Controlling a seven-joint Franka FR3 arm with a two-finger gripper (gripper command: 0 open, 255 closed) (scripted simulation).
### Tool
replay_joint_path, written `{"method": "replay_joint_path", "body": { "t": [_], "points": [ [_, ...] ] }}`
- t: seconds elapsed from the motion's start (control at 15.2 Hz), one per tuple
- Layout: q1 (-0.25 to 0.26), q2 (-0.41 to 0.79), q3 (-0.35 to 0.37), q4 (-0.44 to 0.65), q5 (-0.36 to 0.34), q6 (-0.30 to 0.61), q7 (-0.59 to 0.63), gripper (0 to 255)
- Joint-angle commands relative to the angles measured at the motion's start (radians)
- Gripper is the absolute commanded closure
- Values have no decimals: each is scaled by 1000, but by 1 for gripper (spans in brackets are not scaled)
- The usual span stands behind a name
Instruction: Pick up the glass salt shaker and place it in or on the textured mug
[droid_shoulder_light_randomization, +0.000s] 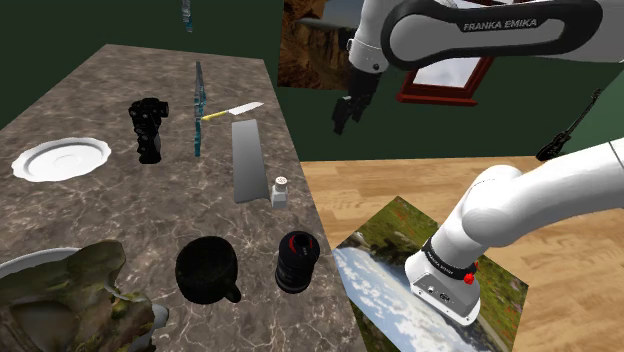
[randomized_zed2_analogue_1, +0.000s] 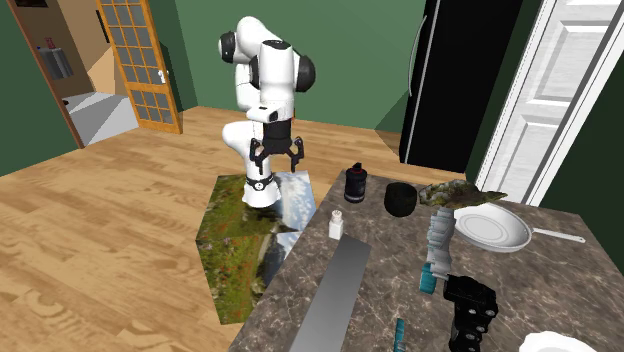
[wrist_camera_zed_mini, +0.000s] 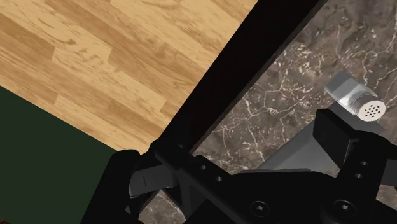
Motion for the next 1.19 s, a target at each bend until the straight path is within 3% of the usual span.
{"method": "replay_joint_path", "body": {
  "t": [0.0,0.46,0.92,1.12],
  "points": [
    [15,45,37,9,9,28,35,0],
    [52,233,164,61,7,134,163,0],
    [80,463,278,164,-63,213,315,0],
    [80,481,280,151,-73,242,324,0]
  ]
}}
